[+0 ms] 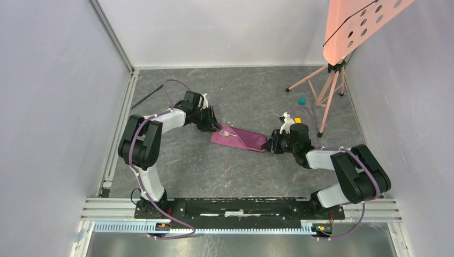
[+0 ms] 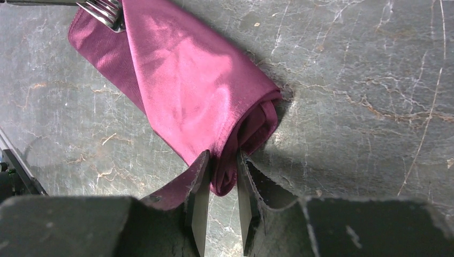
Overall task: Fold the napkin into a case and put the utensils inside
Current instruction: Insert the fork into the folded napkin, then pick up the knife from the corner of the board.
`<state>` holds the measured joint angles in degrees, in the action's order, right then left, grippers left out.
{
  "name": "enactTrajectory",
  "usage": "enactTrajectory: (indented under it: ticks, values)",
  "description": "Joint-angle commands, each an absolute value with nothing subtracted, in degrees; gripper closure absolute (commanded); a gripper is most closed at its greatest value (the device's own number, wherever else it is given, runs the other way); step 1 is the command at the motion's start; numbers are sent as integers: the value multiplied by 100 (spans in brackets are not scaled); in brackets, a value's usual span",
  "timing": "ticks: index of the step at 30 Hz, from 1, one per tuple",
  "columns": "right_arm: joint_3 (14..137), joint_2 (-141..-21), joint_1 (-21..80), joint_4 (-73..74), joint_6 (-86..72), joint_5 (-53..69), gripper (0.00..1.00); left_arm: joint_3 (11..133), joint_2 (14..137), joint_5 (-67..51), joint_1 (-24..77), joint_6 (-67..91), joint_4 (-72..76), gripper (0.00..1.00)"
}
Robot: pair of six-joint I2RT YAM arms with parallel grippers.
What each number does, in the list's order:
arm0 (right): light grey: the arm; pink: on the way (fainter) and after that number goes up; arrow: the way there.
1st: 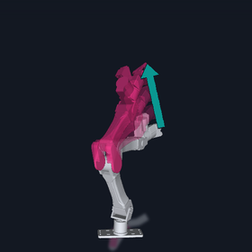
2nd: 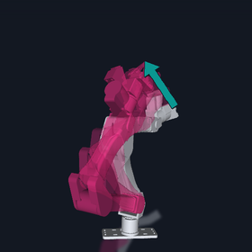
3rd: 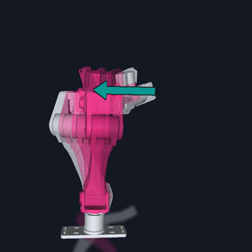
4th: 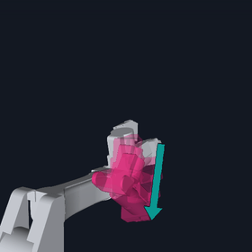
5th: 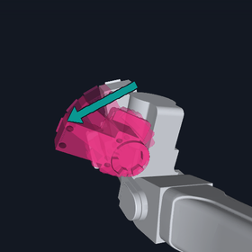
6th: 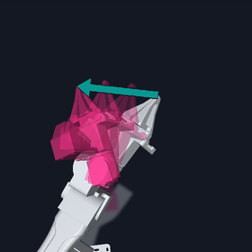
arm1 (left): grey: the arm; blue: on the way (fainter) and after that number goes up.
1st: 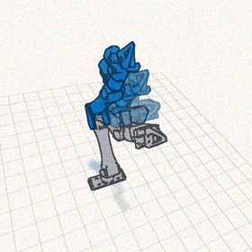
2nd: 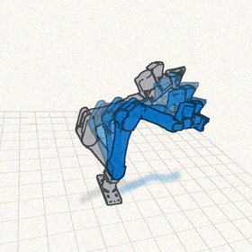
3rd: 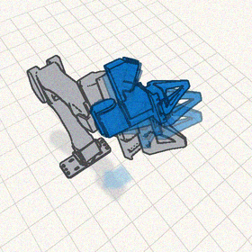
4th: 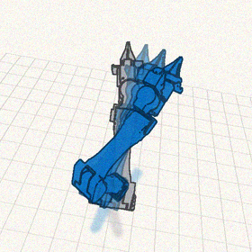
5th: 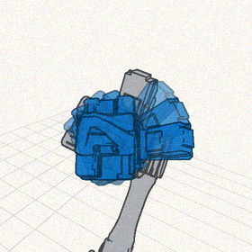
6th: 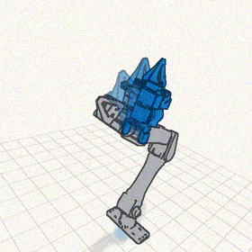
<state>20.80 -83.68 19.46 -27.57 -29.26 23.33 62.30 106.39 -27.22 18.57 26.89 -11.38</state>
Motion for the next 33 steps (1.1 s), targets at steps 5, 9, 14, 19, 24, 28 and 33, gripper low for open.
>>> enactTrajectory:
  ticks: [5,9,14,19,24,28,33]
  values:
    - [2088,-8148,1993,-2955,-2784,2387,71,6677,9247,-1121,1890,2144,-2277,45]
    - [2078,-8106,1995,-2932,-2755,2366,70,6759,8706,-70,1674,2138,-2566,37]
    - [2045,-8060,1991,-2901,-2706,2363,69,6742,8566,957,858,2561,-2217,0]
    - [1989,-8025,1995,-2933,-2683,2390,63,7103,9211,1393,86,2852,-1171,0]
    - [1949,-8068,2000,-3038,-2722,2519,61,8131,10590,1020,-592,3010,-501,0]
    - [1935,-8087,1990,-3094,-2735,2604,61,9225,11660,685,-806,2568,-326,1]
    - [1905,-8016,1991,-3120,-2729,2638,61,10718,12937,191,-1247,2888,-898,0]
